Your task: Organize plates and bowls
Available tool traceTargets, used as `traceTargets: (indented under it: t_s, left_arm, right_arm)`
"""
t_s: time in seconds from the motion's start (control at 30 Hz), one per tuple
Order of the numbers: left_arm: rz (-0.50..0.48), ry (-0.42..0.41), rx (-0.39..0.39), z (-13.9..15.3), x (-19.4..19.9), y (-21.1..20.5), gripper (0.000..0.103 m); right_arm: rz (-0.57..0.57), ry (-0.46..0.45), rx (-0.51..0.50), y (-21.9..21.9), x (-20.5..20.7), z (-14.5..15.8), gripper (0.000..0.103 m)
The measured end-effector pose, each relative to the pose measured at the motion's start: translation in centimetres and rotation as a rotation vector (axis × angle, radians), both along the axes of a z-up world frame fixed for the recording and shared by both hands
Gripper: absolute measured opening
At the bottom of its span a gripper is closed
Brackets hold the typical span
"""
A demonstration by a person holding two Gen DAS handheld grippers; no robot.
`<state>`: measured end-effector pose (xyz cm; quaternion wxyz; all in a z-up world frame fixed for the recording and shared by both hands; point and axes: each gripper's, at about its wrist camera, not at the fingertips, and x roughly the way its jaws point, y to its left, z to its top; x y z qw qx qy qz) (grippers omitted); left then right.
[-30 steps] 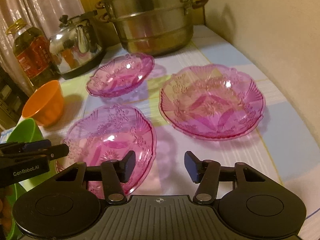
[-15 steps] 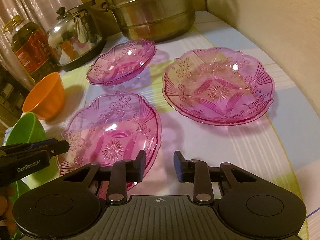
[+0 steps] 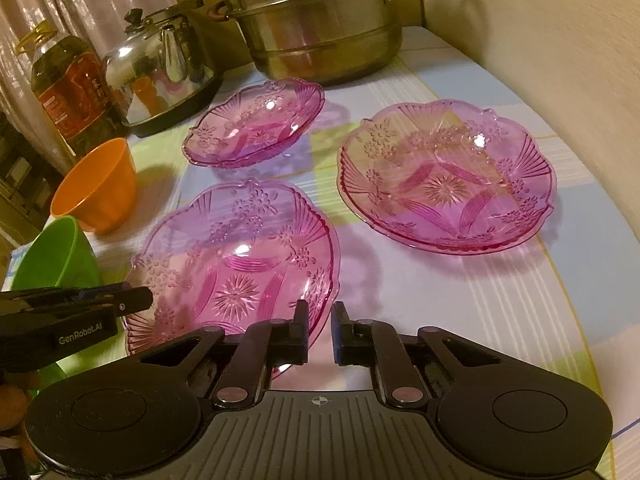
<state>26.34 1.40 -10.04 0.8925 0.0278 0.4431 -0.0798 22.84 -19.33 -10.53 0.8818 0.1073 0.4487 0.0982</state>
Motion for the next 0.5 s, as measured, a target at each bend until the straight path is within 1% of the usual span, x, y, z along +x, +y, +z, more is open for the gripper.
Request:
traceTargets:
  t_s: [0.1,0.27,0.4,0.5]
  left_arm:
    - [0.001,-0.014,-0.004,0.4,-0.1,0.0,0.013]
    - [-0.010,-0.034,-0.013,1.3,-0.3,-0.2,0.013]
    - [-0.013,-0.068,-0.026,2.6,-0.5,-0.6,0.012]
    - [-0.026,-0.093,-0.043,3.9,-0.3,-1.7,0.012]
  right_arm:
    - [-0.003,0.003,-0.003,0.0,0.0,0.1,0.011]
    - [-0.007,-0.021,-0.014,-0.3,-0.2,0.7,0.011]
    - [-0.013,-0.064,-0.014,-0.7,-0.8,1.7,0.011]
    - [-0.025,-0.096,-0.020,-1.4,-1.0,2.4,0.011]
